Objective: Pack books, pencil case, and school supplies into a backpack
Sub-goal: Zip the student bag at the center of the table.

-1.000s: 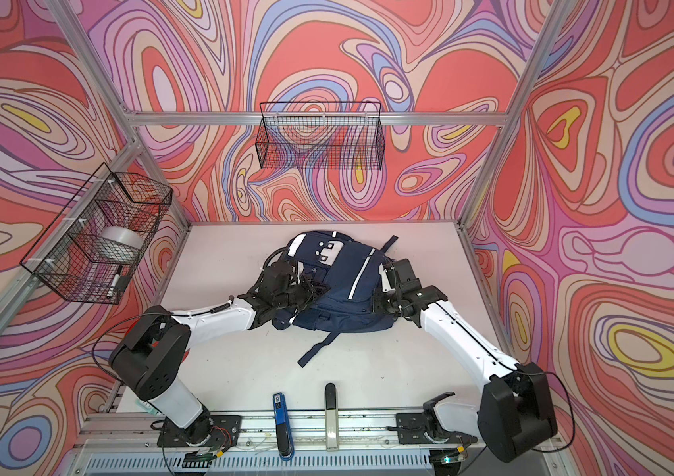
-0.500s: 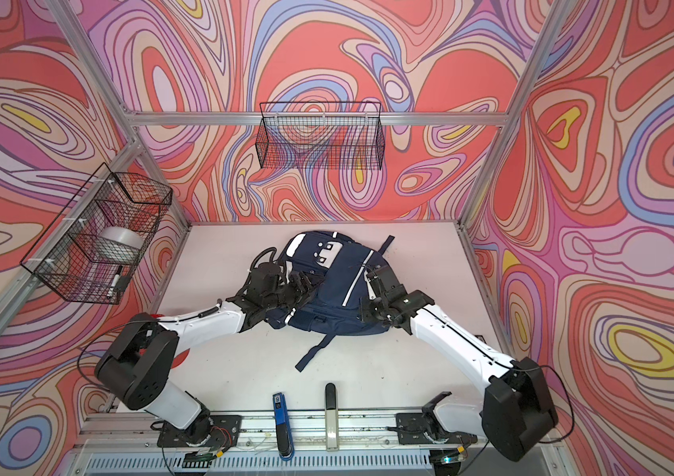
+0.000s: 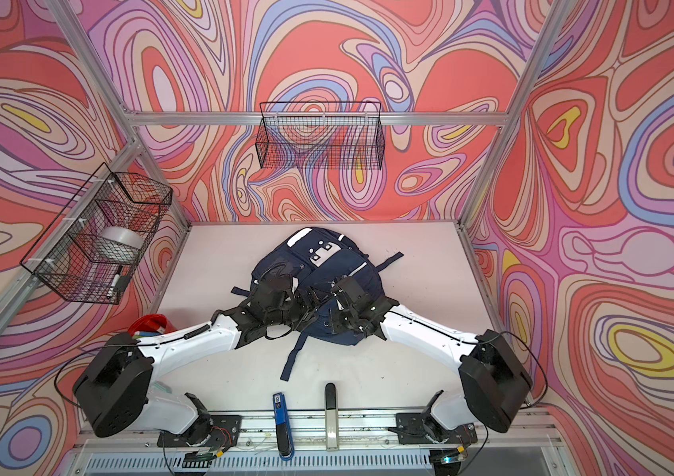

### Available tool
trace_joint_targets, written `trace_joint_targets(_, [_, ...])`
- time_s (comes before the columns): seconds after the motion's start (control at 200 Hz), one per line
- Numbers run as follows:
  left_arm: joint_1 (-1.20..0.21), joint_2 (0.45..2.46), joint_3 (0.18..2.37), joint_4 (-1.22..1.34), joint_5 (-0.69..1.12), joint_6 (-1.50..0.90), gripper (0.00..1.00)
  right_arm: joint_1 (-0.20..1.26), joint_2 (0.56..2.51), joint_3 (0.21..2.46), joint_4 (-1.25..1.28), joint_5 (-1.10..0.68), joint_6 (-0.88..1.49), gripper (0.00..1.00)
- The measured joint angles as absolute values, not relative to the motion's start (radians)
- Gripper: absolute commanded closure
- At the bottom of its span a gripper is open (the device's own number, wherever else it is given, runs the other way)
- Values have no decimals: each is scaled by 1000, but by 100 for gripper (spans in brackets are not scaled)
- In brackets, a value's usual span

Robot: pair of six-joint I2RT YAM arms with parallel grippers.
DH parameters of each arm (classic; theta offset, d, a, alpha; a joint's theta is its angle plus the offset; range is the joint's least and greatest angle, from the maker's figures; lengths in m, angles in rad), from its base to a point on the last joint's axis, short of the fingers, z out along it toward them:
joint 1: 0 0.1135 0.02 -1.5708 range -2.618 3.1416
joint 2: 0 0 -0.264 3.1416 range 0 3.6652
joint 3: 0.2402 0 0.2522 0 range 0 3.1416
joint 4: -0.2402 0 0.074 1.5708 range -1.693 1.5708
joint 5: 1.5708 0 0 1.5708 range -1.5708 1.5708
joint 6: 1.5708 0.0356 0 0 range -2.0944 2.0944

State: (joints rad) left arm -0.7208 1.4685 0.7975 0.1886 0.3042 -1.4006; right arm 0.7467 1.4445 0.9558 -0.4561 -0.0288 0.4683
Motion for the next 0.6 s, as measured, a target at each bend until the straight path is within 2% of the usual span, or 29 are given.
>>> trace_joint_targets(0.05, [-729,1493,797,185,284,-1418,44,747,1444,956,-453,-33,467,100])
trace_joint_targets(0.13, [-736,1515,791,183,255,-1439,86,747,1444,956,-454,-39,464,100])
trace_joint_targets(0.175, [-739,1515,785,178,241,-1445,100,747,1442,956,-454,-38,463,100])
trace_joint_targets(0.386, [-738,1503,784,166,234,-1444,100,728,1411,950,-476,-20,438,100])
trace_joint_targets(0.596, [-704,1439,747,146,255,-1424,100,590,1402,950,-493,-70,371,100])
